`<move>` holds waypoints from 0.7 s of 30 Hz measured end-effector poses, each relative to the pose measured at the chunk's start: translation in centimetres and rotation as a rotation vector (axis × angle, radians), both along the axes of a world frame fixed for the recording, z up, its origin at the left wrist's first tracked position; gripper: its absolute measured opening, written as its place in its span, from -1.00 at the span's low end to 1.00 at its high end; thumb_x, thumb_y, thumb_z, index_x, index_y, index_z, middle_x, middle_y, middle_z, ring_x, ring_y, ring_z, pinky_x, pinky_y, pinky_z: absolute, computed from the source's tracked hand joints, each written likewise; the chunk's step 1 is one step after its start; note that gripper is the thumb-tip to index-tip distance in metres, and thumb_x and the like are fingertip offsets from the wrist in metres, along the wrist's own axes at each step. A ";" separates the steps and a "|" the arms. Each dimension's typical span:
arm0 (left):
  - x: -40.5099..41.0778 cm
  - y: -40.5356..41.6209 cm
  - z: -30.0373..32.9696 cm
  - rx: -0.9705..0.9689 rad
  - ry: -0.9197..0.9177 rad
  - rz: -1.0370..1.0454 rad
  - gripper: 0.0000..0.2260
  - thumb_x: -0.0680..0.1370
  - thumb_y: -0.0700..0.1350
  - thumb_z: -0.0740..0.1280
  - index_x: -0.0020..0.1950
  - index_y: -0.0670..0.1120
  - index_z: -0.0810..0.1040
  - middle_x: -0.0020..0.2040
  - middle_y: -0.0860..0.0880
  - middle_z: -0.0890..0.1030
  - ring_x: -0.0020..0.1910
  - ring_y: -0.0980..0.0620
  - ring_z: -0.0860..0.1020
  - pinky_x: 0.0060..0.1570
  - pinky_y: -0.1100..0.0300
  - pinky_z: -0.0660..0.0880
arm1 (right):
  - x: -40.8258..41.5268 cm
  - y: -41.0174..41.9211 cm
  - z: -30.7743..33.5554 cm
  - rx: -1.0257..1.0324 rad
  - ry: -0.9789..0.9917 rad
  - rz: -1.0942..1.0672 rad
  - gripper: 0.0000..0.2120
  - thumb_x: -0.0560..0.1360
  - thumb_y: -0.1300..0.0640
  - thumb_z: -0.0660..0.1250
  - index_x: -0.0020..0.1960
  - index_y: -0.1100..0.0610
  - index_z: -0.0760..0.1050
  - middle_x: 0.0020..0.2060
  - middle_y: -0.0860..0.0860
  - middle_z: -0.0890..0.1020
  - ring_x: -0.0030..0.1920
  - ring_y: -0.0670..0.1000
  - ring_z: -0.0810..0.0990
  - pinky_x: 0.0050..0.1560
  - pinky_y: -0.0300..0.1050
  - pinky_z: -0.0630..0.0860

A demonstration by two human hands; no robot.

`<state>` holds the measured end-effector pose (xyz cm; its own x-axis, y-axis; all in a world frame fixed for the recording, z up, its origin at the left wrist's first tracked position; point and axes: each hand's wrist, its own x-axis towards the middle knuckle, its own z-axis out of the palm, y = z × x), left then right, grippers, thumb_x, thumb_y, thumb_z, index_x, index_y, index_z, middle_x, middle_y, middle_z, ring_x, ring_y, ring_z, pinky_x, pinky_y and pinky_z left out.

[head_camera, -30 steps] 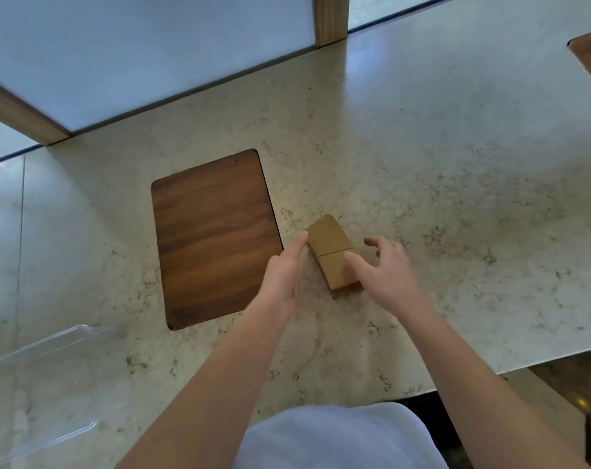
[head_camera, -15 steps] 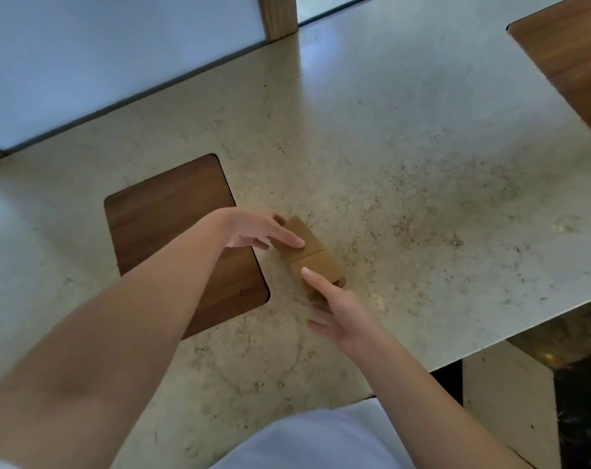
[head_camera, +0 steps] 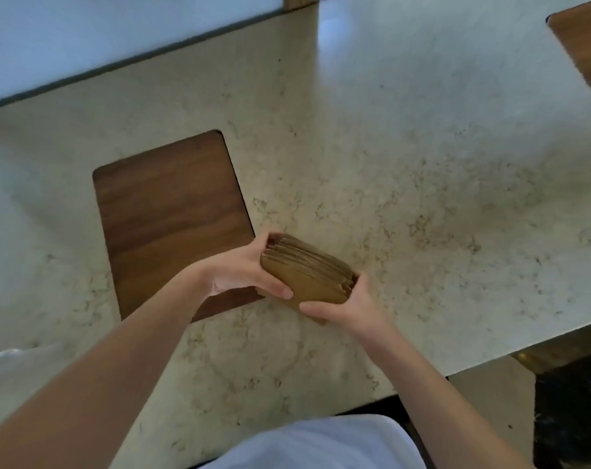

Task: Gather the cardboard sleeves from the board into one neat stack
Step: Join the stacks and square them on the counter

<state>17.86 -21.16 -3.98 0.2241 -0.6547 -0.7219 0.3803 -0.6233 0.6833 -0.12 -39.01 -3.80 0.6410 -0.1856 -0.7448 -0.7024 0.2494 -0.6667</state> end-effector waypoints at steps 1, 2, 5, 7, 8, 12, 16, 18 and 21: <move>-1.2 1.1 -0.3 -0.030 -0.007 0.016 -0.04 0.23 -0.15 0.72 0.43 0.18 0.21 0.33 -0.06 0.54 0.22 0.12 0.62 0.06 0.16 0.62 | -0.2 0.2 -0.5 -0.033 -0.038 0.061 0.03 0.16 0.07 0.76 0.34 -0.04 0.09 0.21 -0.17 0.44 0.13 -0.28 0.49 -0.14 -0.46 0.54; -2.5 2.3 -0.7 -0.047 -0.037 0.035 0.00 0.23 -0.15 0.72 0.45 0.16 0.15 0.35 -0.04 0.50 0.23 0.15 0.60 0.05 0.17 0.61 | -0.4 0.5 -0.9 -0.052 -0.076 0.117 0.03 0.20 0.15 0.74 0.35 -0.04 0.05 0.23 -0.16 0.41 0.13 -0.30 0.47 -0.11 -0.50 0.51; -6.5 5.2 -1.5 -0.085 -0.228 0.107 0.08 0.25 -0.03 0.69 0.52 0.06 -0.01 0.41 0.02 0.38 0.31 0.19 0.52 0.18 0.19 0.53 | -1.0 1.7 -1.7 -0.162 -0.228 0.280 0.13 0.19 0.17 0.69 0.45 0.02 -0.06 0.30 -0.13 0.36 0.27 -0.24 0.44 0.17 -0.48 0.40; -8.7 7.6 -2.0 -0.106 -0.344 0.178 0.12 0.25 0.04 0.66 0.55 -0.02 -0.05 0.42 0.08 0.35 0.37 0.18 0.47 0.31 0.18 0.46 | -0.9 3.2 -2.2 -0.148 -0.276 0.402 0.18 0.26 0.23 0.67 0.55 0.07 -0.13 0.37 -0.06 0.37 0.33 -0.22 0.46 0.28 -0.41 0.38; -10.0 8.9 -2.3 -0.106 -0.392 0.224 0.13 0.26 0.05 0.65 0.56 -0.07 -0.07 0.43 0.11 0.35 0.40 0.17 0.45 0.36 0.17 0.42 | -1.0 4.0 -2.5 -0.108 -0.275 0.437 0.18 0.31 0.26 0.65 0.58 0.07 -0.16 0.40 -0.02 0.36 0.34 -0.24 0.48 0.28 -0.39 0.41; -14.1 13.9 -2.6 -0.130 -0.633 0.337 0.08 0.34 0.08 0.62 0.56 -0.08 -0.09 0.43 0.34 0.34 0.42 0.24 0.41 0.38 0.32 0.35 | -0.4 8.0 -2.6 -0.269 -0.304 0.675 0.30 0.19 -0.25 0.61 0.64 -0.10 -0.18 0.52 -0.06 0.25 0.53 -0.04 0.27 0.52 0.06 0.29; -16.4 17.9 -3.6 -0.064 -0.773 0.408 0.12 0.34 0.20 0.60 0.62 0.09 -0.13 0.62 0.13 0.18 0.60 0.08 0.23 0.54 0.02 0.27 | 0.3 10.8 -3.1 -0.557 -0.412 0.908 0.30 0.13 -0.44 0.50 0.62 -0.18 -0.18 0.52 -0.24 0.04 0.56 -0.10 -0.06 0.55 0.17 0.09; -16.9 19.7 -4.4 0.013 -0.807 0.338 0.20 0.33 0.32 0.55 0.63 0.09 -0.26 0.68 -0.08 0.06 0.65 -0.09 0.10 0.56 -0.24 0.17 | 0.7 11.6 -3.7 -0.667 -0.448 1.018 0.33 0.10 -0.51 0.47 0.60 -0.19 -0.26 0.51 -0.34 -0.04 0.50 -0.30 -0.24 0.51 0.15 -0.03; -17.1 20.5 -5.5 0.091 -0.882 0.255 0.23 0.32 0.44 0.48 0.62 0.14 -0.35 0.70 -0.11 0.02 0.67 -0.08 -0.04 0.62 -0.11 -0.02 | 0.8 11.6 -4.1 -0.701 -0.465 1.073 0.42 0.07 -0.60 0.40 0.61 -0.11 -0.34 0.60 -0.25 -0.03 0.57 -0.21 -0.24 0.55 0.11 -0.14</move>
